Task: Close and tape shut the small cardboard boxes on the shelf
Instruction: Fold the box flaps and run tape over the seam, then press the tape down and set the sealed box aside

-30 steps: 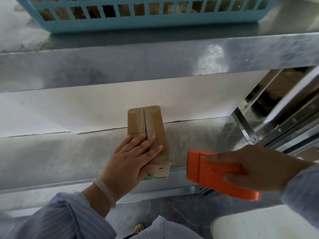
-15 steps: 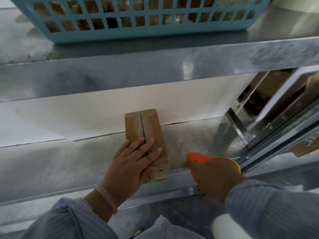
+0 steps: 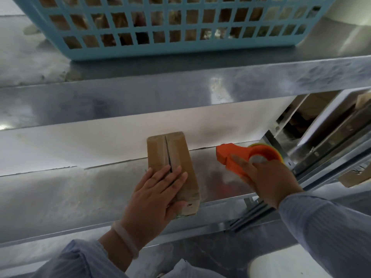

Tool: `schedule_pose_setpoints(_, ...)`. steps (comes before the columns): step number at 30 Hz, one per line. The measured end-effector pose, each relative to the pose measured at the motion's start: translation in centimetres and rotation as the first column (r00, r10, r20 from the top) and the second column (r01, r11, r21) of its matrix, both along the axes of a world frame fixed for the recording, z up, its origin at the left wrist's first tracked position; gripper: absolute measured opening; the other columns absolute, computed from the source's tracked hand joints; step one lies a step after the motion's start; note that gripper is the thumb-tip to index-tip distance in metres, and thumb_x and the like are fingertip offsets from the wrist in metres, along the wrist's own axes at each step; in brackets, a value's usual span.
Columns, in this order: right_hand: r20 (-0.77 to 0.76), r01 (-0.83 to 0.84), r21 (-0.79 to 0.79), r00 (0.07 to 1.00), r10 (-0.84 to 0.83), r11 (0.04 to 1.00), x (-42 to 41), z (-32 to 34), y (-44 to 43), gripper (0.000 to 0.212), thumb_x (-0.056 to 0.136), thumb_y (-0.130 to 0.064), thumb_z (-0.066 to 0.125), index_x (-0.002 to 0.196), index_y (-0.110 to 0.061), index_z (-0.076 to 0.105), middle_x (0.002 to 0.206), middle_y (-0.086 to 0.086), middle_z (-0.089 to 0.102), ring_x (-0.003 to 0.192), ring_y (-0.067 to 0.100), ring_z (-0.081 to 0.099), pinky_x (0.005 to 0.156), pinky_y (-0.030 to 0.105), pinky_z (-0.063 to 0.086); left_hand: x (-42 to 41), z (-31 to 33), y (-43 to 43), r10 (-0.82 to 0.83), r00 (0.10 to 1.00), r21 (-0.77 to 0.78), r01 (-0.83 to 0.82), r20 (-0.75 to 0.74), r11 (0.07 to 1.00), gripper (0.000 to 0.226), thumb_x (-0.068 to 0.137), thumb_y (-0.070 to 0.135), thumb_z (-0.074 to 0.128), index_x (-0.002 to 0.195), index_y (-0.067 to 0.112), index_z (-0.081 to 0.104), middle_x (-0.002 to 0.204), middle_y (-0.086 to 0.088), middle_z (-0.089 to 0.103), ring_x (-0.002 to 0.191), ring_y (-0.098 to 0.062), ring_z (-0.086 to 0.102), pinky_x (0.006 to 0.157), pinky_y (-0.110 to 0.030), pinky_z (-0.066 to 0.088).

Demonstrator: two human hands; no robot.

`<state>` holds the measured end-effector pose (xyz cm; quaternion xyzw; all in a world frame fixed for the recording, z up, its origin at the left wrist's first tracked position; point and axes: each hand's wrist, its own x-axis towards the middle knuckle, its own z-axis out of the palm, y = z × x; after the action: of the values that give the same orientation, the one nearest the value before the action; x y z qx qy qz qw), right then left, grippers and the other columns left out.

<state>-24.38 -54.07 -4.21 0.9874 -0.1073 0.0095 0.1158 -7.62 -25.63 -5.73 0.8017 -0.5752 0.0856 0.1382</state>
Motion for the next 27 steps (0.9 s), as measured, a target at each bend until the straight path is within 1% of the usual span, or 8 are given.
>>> schedule_pose_setpoints(5, -0.072, 0.029, -0.038, 0.997, -0.031, 0.999, 0.5, -4.3, -3.2, 0.095, 0.096, -0.039, 0.053, 0.143, -0.037, -0.030, 0.100, 0.000, 0.068, 0.087, 0.026, 0.064, 0.077, 0.037, 0.048, -0.3, 0.1, -0.1, 0.011, 1.000, -0.039, -0.012, -0.027, 0.999, 0.060, 0.099, 0.056, 0.034, 0.149, 0.023, 0.034, 0.149, 0.003, 0.045, 0.139, -0.021, 0.042, 0.113, -0.047, 0.030)
schedule_pose_setpoints(8, 0.058, 0.101, 0.009, 0.993, -0.101, 0.995, -0.1, -6.3, -4.0, 0.102, 0.078, -0.026, 0.078, 0.152, -0.036, 0.009, 0.080, 0.008, 0.068, 0.071, 0.032, 0.064, 0.066, 0.042, 0.048, -0.3, 0.1, -0.1, 0.018, 0.999, -0.040, -0.020, -0.049, 0.999, 0.060, 0.100, 0.057, 0.032, 0.150, 0.024, 0.030, 0.150, 0.005, 0.043, 0.140, -0.021, 0.041, 0.113, -0.048, 0.029)
schedule_pose_setpoints(12, 0.233, 0.090, 0.059, 0.967, -0.101, 0.994, 0.3, -5.9, -4.5, 0.063, 0.087, -0.033, 0.058, 0.146, -0.027, 0.039, 0.086, 0.008, 0.068, 0.080, 0.032, 0.064, 0.074, 0.045, 0.049, -0.3, 0.1, -0.1, 0.022, 0.992, -0.059, -0.030, -0.122, 0.998, 0.064, 0.099, 0.061, 0.032, 0.152, 0.026, 0.026, 0.151, 0.010, 0.038, 0.143, -0.017, 0.035, 0.116, -0.045, 0.024)
schedule_pose_setpoints(15, 0.206, 0.151, 0.062, 0.965, -0.161, 0.987, 0.6, -5.0, -4.7, 0.065, 0.082, -0.051, 0.040, 0.140, -0.025, 0.051, 0.087, 0.007, 0.065, 0.078, 0.032, 0.062, 0.074, 0.043, 0.047, -0.3, 0.1, -0.1, 0.054, 0.971, -0.067, -0.071, -0.231, 0.995, 0.071, 0.095, 0.064, 0.038, 0.154, 0.028, 0.024, 0.151, 0.010, 0.040, 0.146, -0.011, 0.027, 0.118, -0.048, 0.025)
schedule_pose_setpoints(19, 0.212, 0.148, 0.074, 0.964, -0.161, 0.986, 0.5, -3.9, -4.1, 0.072, 0.079, -0.059, 0.042, 0.141, -0.022, 0.048, 0.105, 0.012, 0.063, 0.097, 0.036, 0.059, 0.087, 0.050, 0.047, -0.5, 0.4, -0.3, 0.055, 0.912, -0.163, -0.131, -0.408, 0.978, 0.084, 0.084, 0.063, 0.054, 0.154, 0.034, 0.017, 0.152, 0.018, 0.027, 0.147, -0.005, 0.016, 0.115, -0.053, 0.030)
schedule_pose_setpoints(22, 0.399, 0.146, 0.293, 0.879, -0.260, 0.945, 0.9, -2.2, -0.9, 0.057, 0.088, -0.047, 0.052, 0.136, -0.016, 0.054, 0.120, 0.010, 0.059, 0.109, 0.030, 0.051, 0.093, 0.048, 0.044, -0.9, 0.5, -0.3, 0.106, 0.889, -0.221, -0.225, -0.446, 0.949, 0.095, 0.074, 0.068, 0.060, 0.152, 0.045, 0.011, 0.151, 0.026, 0.015, 0.146, -0.015, 0.021, 0.115, -0.051, 0.030)
schedule_pose_setpoints(25, 0.338, 0.053, 0.745, 0.829, -0.446, 0.665, 1.9, -1.3, 4.5, 0.046, 0.095, -0.043, 0.051, 0.135, -0.021, 0.051, 0.133, 0.001, 0.054, 0.126, 0.023, 0.048, 0.105, 0.044, 0.041, -1.8, 0.0, -0.2, 0.183, 0.795, -0.232, -0.376, -0.578, 0.897, 0.111, 0.066, 0.068, 0.071, 0.150, 0.052, 0.001, 0.154, 0.024, 0.013, 0.144, -0.015, 0.022, 0.116, -0.049, 0.031)
schedule_pose_setpoints(27, 0.205, -0.048, 0.961, 0.783, -0.587, 0.272, 3.0, -1.3, 8.8, 0.048, 0.097, -0.041, 0.050, 0.142, -0.025, 0.046, 0.142, -0.006, 0.049, 0.133, 0.013, 0.045, 0.113, 0.041, 0.036, -2.8, -0.6, -0.3, 0.183, 0.645, -0.215, -0.487, -0.742, 0.846, 0.118, 0.064, 0.066, 0.076, 0.152, 0.046, 0.001, 0.153, 0.019, 0.019, 0.140, -0.015, 0.029, 0.111, -0.048, 0.039)
